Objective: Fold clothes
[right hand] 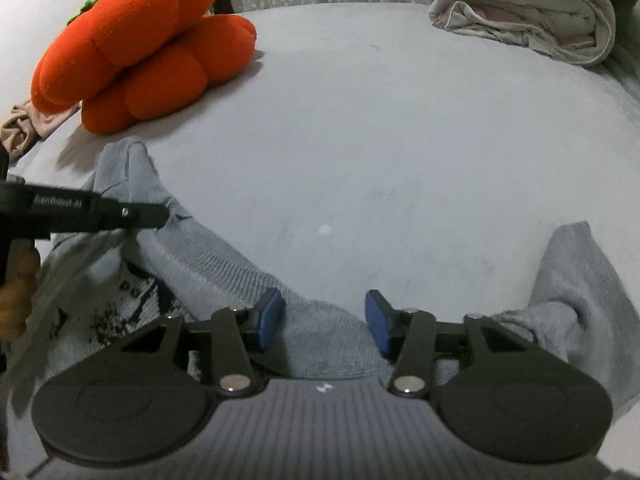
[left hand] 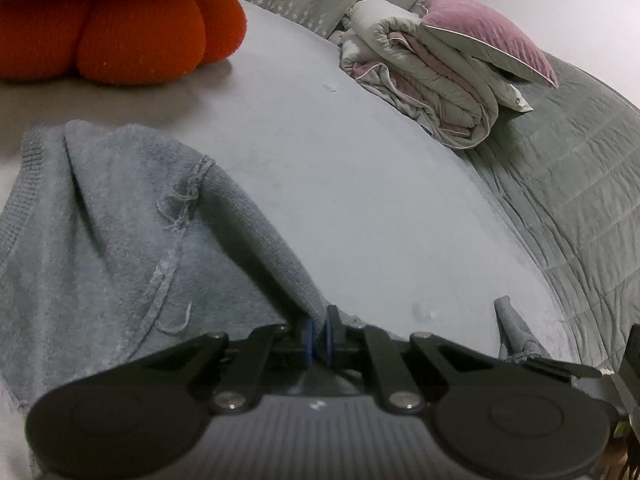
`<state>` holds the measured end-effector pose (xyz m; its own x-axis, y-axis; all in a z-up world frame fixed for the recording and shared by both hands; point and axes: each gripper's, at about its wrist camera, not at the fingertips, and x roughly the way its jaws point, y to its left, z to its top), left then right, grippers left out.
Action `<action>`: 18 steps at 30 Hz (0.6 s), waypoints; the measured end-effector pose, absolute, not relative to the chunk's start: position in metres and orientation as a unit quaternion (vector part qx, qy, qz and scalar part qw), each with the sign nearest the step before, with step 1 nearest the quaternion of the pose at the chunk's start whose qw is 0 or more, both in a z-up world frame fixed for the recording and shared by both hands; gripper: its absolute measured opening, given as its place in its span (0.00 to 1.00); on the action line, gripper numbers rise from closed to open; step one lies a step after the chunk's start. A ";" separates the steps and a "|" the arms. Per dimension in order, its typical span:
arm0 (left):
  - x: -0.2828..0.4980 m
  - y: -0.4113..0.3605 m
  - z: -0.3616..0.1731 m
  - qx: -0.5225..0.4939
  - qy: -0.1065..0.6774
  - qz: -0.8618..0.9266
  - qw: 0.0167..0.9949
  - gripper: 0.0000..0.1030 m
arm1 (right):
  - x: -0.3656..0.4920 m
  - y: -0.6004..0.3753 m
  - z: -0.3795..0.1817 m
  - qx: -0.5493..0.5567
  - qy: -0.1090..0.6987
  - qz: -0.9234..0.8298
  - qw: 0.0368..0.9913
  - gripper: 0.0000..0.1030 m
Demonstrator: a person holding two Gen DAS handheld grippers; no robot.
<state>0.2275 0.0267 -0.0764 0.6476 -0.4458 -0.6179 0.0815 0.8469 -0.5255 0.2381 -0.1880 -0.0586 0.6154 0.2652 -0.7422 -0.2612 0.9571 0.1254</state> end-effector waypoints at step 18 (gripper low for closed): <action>0.211 0.018 -0.075 -0.260 0.206 -0.148 0.932 0.05 | 0.224 -0.175 -0.033 0.010 0.256 0.060 0.965 0.07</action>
